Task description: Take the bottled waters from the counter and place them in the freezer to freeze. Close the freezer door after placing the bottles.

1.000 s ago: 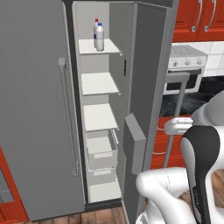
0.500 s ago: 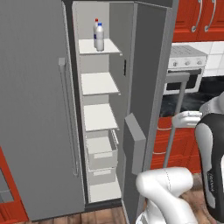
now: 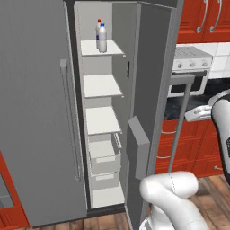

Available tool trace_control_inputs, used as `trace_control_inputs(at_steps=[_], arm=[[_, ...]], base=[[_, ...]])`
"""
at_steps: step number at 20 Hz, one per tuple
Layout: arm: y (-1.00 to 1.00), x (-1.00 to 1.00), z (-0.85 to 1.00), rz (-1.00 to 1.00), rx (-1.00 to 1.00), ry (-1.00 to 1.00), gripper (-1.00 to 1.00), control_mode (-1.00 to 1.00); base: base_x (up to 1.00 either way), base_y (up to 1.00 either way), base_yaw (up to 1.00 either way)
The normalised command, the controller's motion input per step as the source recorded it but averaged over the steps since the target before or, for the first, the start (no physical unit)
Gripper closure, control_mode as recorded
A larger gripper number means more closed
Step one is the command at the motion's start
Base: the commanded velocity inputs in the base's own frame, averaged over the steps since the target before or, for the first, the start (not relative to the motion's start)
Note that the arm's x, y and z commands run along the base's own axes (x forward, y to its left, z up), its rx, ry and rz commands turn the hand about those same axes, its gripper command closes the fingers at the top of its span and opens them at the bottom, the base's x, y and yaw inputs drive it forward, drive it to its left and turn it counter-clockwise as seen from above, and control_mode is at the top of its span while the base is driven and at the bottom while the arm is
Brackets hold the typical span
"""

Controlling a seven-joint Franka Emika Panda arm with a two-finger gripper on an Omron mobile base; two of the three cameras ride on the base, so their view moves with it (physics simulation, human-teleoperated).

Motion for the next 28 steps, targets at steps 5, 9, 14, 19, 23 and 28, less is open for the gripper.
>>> trace_control_inputs(at_steps=[5, 9, 14, 19, 23, 28], arm=[[-0.15, 0.56, -0.35, 0.19, 0.01, 0.0, -1.0, -1.0], [0.0, 0.6, -0.23, 0.09, 0.0, 0.0, -1.0, -1.0], [-0.01, 0.57, -0.16, 0.03, 0.0, 0.0, -1.0, -1.0], [-0.01, 0.51, -0.12, 0.01, 0.0, 0.0, -1.0, -1.0], [0.14, 0.17, -0.2, 0.04, 0.0, 0.0, -1.0, -1.0], [0.5, 0.01, -0.12, 0.04, 0.0, 0.0, -1.0, -1.0]], base=[[0.0, 0.0, 0.0], [0.0, 0.0, 0.0], [0.0, 0.0, 0.0], [0.0, 0.0, 0.0], [0.0, 0.0, 0.0], [0.0, 0.0, 0.0]])
